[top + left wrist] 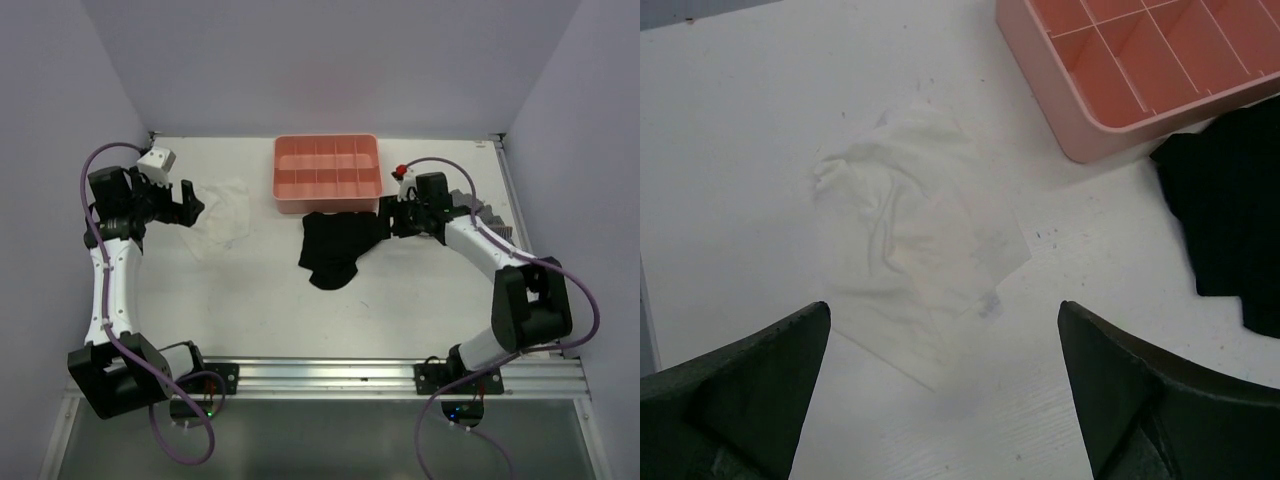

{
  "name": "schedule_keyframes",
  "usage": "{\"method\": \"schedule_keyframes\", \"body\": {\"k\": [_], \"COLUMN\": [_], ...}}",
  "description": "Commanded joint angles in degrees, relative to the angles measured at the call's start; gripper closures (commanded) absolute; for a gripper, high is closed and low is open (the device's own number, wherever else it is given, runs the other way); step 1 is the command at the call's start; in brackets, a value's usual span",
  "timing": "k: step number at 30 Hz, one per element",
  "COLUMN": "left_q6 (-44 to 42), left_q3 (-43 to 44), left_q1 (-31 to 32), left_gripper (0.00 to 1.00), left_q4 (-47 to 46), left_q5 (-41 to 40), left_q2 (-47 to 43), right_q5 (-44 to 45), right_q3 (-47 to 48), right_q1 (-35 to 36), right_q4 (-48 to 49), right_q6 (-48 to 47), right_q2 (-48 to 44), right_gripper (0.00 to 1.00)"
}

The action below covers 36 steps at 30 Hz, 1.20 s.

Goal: Roll the underwear
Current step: Move the underwear to the center of the board

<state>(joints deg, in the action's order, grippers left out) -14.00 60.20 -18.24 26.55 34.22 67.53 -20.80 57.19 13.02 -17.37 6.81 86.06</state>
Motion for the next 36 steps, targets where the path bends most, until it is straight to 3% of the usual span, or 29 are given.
{"method": "schedule_keyframes", "body": {"k": [1, 7, 13, 19, 20, 24, 25, 30, 34, 36], "left_q6": [1.08, 1.43, 1.08, 0.99, 0.73, -2.08, -2.69, -9.63, -19.46, -25.18], "left_q3": [0.79, 0.7, 0.62, 0.79, 0.79, 1.14, 1.14, -0.26, -0.53, -1.14], "left_q1": [-0.13, -0.13, -0.13, -0.04, -0.04, -0.04, -0.04, 0.05, 1.71, 6.25], "left_gripper": [0.0, 0.0, 0.0, 0.0, 0.0, 0.0, 0.0, 0.03, 0.1, 0.14], "left_q4": [-2.9, -2.81, -2.64, -2.73, -2.55, -0.62, -0.27, 1.84, 7.02, 9.92], "left_q5": [2.7, 2.96, 2.87, 4.1, 4.28, 7.87, 8.4, 15.32, 22.54, 22.91], "left_q2": [-0.99, -0.99, -0.38, -0.11, -0.03, -0.46, -0.81, -3.18, -4.24, -4.77], "right_q5": [3.65, 8.05, 7.71, 4.02, 1.83, -3.79, -5.38, -20.3, -25.51, -26.4], "right_q3": [-1.02, -2.52, -0.5, 1.61, 1.61, -3.73, -4.71, -7.01, -5.77, -6.99], "right_q1": [1.83, 2.37, 2.63, 2.8, 2.8, 2.81, 2.8, 4.03, 7.72, 10.52], "right_q4": [10.41, 20.58, 24.83, 25.02, 25.1, 27.91, 27.74, 20.99, 6.14, -0.11], "right_q6": [4.53, 6.46, 8.39, 7.96, 7.52, 5.41, 4.1, -4.76, -24.06, -29.37], "right_q2": [3.39, 9.29, 14.48, 20.37, 20.55, 13.03, 10.47, -3.77, -9.41, -11.61], "right_gripper": [0.35, 0.35, 0.38, 0.55, 0.66, 0.95, 0.98, 1.0, 1.0, 1.0]}}
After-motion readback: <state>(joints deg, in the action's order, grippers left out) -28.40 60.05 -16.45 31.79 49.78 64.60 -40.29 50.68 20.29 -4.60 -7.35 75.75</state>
